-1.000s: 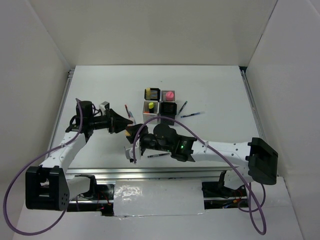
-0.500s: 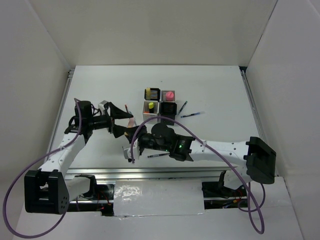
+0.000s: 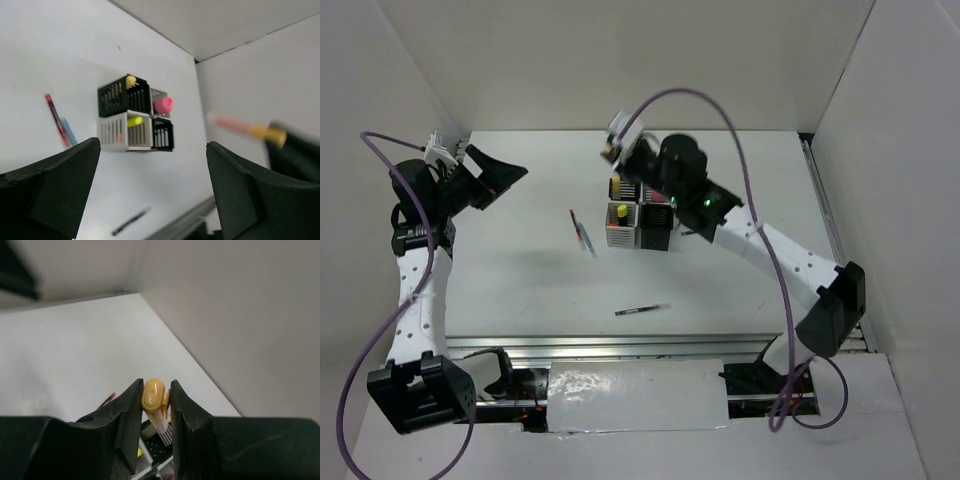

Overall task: Sort the stationery into containers
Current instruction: Place the stationery in the storage box.

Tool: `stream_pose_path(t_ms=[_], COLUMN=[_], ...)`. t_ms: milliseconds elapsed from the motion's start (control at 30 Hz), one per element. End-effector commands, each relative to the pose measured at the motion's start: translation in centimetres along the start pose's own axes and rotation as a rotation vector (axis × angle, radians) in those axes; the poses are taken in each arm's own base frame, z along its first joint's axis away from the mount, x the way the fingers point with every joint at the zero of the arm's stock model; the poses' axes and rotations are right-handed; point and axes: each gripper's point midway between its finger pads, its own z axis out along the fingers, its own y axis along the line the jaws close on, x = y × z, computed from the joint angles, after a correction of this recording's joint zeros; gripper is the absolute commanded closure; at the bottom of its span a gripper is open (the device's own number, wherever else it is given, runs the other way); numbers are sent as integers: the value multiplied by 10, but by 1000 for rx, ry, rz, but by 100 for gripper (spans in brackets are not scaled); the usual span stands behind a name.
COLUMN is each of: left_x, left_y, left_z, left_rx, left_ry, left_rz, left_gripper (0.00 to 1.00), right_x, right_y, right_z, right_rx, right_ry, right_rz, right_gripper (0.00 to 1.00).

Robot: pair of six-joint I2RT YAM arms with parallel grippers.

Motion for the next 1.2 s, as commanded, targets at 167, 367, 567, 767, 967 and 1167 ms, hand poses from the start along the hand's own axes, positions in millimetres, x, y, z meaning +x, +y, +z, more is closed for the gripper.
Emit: stream_pose_path(t_ms=[167, 367, 567, 767, 967, 1167], left_x=[15, 29, 37, 49, 67, 101], left_y=[16, 20, 24, 31, 37, 39], left_z=[-11, -10, -9, -6, 0, 2], left_rx=[22, 85, 111, 119, 167, 245], left_ry=[0, 54, 53, 84, 160, 302], left_rz=[414, 473, 515, 516, 604, 790], left_gripper=[1, 1, 1, 1, 4, 14], right_x=[64, 96, 135, 165, 180, 193], right_y=[-108, -99, -93, -97, -101, -92], right_z=[21, 46, 61, 67, 74, 74], right_rx=[219, 169, 178, 202, 212, 192], right_ry=[112, 152, 208, 246, 246, 280], right_rz=[551, 629, 651, 655, 656, 663], right_gripper=[100, 100, 100, 100, 96, 74])
